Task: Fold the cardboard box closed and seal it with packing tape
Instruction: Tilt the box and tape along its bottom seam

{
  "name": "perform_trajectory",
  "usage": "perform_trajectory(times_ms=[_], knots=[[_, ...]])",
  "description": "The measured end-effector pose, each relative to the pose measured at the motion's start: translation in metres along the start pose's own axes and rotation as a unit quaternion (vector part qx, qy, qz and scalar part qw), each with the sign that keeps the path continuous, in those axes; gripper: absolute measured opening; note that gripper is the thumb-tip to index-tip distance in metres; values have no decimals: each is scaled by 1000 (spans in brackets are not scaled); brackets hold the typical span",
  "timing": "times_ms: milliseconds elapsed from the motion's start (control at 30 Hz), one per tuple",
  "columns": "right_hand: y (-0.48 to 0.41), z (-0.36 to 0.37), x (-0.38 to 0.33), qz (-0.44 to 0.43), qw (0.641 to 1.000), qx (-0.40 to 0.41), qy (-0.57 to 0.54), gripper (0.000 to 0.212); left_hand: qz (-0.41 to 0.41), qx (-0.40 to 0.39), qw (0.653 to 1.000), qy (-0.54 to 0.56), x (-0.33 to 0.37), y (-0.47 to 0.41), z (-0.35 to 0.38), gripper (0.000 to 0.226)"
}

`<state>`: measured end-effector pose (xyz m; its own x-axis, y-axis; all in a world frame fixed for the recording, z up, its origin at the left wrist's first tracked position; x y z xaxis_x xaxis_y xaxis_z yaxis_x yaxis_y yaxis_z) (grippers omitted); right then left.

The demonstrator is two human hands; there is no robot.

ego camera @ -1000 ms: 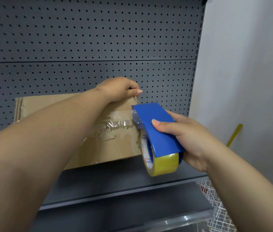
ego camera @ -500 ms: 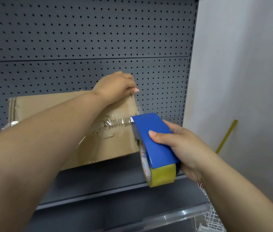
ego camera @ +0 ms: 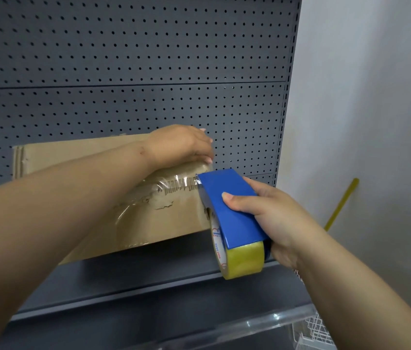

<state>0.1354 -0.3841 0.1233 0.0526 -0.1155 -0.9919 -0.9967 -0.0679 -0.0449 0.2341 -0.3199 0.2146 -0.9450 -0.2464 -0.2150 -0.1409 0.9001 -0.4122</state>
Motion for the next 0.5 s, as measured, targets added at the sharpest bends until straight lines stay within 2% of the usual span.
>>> perform_trajectory(times_ms=[133, 333, 500], knots=[[1, 1, 1, -1, 1000, -7, 5, 22, -12, -45, 999, -13, -3, 1, 7, 67], [7, 6, -3, -22, 999, -22, 6, 22, 0, -15, 998, -64, -9, 2, -2, 65], [19, 7, 13, -23, 999, -27, -2, 25, -42, -43, 996, -59, -19, -2, 4, 70]])
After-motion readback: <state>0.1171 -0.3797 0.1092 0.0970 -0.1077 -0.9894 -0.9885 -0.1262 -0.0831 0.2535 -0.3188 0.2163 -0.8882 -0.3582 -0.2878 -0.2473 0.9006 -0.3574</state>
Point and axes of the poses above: each hand's wrist, its own y-axis away from the middle knuckle, its own z-axis out of the palm, x = y × z, the point moved 10 cm from there along -y, towards the middle knuckle, and after that the axes turned 15 degrees about y, right-handed, at the moved point
